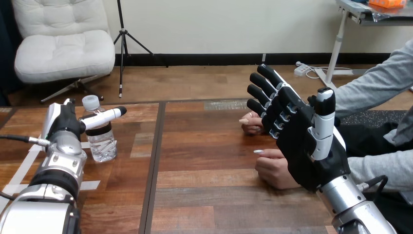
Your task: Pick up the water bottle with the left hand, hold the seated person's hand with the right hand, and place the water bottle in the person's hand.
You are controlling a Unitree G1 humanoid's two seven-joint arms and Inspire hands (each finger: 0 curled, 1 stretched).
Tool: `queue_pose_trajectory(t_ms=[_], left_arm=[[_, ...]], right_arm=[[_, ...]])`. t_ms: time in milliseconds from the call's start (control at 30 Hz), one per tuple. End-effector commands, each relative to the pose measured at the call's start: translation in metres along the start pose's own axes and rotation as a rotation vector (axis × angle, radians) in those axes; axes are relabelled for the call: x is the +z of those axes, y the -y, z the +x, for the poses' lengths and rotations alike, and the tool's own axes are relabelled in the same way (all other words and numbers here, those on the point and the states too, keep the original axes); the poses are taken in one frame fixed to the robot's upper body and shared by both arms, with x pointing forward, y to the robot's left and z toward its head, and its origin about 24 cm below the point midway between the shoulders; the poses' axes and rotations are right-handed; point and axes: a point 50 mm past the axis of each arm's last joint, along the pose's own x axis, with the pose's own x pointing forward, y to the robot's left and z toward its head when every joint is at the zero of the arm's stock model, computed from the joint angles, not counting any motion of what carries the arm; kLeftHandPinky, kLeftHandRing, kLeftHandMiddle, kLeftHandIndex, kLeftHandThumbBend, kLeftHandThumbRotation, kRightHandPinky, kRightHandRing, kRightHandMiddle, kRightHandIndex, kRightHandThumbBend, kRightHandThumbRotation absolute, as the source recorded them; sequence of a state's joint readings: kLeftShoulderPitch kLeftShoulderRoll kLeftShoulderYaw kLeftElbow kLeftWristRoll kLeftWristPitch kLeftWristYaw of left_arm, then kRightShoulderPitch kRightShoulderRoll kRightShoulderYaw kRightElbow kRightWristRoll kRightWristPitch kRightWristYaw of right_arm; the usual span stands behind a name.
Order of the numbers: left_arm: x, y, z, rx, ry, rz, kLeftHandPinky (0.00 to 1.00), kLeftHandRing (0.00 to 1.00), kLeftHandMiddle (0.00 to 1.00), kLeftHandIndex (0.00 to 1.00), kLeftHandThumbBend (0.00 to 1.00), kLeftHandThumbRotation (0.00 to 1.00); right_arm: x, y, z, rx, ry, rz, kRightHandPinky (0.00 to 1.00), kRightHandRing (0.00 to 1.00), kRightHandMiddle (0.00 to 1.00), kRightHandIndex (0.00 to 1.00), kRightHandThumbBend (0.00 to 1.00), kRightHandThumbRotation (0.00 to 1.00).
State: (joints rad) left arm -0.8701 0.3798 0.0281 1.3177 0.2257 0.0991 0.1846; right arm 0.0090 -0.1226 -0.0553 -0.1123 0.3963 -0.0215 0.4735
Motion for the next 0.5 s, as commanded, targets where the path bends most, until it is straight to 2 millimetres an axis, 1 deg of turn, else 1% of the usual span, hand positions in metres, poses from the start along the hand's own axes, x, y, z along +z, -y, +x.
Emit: queue_pose_trajectory(t_ms=[0, 267, 467], left_arm=[[0.0302, -0.0145, 0.0017, 0.035, 0.087, -0.033, 0.99, 0.98, 0.98, 0.99, 1.00, 0.46], [0.0299, -0.0119, 0.0013, 0.016, 0.100, -0.067, 1.00, 1.00, 0.99, 1.00, 1.00, 0.47], [0.0302, -0.0101, 0.0009, 0.008, 0.108, -0.123, 1.00, 1.00, 1.00, 1.00, 1.00, 0.44]], right_arm=[[0.0147, -0.0012, 0.0069, 0.021, 0.073, -0.024, 1.00, 0.98, 0.97, 0.96, 0.96, 1.00], [0.0149, -0.0016, 0.0066, 0.017, 0.071, -0.026, 0.99, 0.97, 0.96, 0.95, 0.97, 1.00], [0.0150, -0.0022, 0.0065, 0.014, 0.071, -0.023, 0.98, 0.97, 0.95, 0.95, 0.97, 1.00]])
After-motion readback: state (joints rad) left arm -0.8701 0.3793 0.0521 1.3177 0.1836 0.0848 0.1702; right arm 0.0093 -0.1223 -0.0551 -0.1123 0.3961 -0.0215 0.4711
